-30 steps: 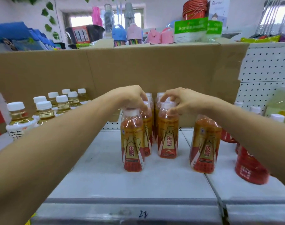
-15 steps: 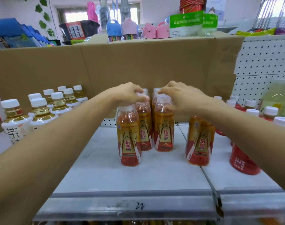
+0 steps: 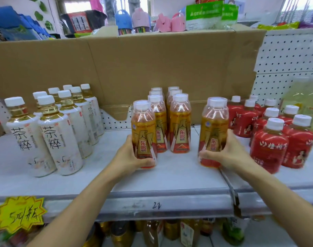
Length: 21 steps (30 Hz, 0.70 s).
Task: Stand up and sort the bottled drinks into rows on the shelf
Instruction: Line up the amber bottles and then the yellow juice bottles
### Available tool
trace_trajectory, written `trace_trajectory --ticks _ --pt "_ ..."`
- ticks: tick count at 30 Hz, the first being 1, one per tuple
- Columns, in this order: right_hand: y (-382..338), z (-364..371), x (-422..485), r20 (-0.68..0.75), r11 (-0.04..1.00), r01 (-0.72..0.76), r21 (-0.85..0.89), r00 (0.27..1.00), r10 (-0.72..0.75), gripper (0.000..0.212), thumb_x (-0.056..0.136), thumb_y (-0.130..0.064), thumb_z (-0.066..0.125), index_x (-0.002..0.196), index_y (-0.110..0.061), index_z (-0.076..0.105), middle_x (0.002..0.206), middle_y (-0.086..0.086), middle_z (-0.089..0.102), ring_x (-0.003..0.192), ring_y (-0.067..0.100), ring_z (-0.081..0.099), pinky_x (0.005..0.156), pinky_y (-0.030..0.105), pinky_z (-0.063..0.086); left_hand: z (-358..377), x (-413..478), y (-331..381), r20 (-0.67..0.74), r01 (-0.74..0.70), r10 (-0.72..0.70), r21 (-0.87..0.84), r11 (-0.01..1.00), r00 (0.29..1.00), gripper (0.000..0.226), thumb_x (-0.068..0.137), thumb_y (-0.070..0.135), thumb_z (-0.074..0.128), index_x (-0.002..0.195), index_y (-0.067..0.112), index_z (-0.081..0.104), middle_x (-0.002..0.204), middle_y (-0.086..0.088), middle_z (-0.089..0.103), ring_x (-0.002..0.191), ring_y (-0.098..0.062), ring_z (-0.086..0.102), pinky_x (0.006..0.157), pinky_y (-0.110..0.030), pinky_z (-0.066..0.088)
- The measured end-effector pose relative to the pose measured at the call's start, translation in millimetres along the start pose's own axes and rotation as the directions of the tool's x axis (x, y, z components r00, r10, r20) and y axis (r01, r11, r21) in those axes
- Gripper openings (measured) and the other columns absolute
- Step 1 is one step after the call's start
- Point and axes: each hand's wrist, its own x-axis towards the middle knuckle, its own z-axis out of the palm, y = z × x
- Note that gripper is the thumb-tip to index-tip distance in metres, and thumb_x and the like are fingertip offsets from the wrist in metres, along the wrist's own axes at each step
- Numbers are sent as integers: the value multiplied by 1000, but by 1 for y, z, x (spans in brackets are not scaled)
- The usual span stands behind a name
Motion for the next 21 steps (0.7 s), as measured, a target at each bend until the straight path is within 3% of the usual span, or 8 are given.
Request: trace_trajectory --ticks 4,8,14,21 --pt "-6 27 3 105 996 80 23 991 -82 79 63 -28 91 124 -28 41 107 -11 66 95 2 65 82 22 52 13 4 2 -12 -50 49 -15 999 999 78 64 23 93 125 30 45 111 12 66 96 -1 65 81 -19 55" --pt "-13 48 2 105 993 113 38 988 -116 72 69 -30 89 121 -30 40 105 -17 61 90 -6 61 65 7 46 26 3 -5 -69 -107 105 -21 994 992 78 61 29 94 124 31 48 109 16 65 95 3 65 85 -21 56" --pt "-3 52 -2 92 995 97 30 991 -100 71 66 -34 90 120 -28 44 110 -11 65 97 0 65 81 20 55 26 4 -10 -71 -135 137 32 990 988 81 64 38 92 130 33 45 113 19 63 105 -1 61 93 -27 54" --pt "-8 50 -6 83 994 112 9 990 -112 70 67 -32 89 121 -29 45 105 -17 65 92 -5 64 76 12 51 28 1 -7 -71 -148 155 85 985 985 77 68 40 89 128 37 40 109 24 57 100 6 56 89 -21 50"
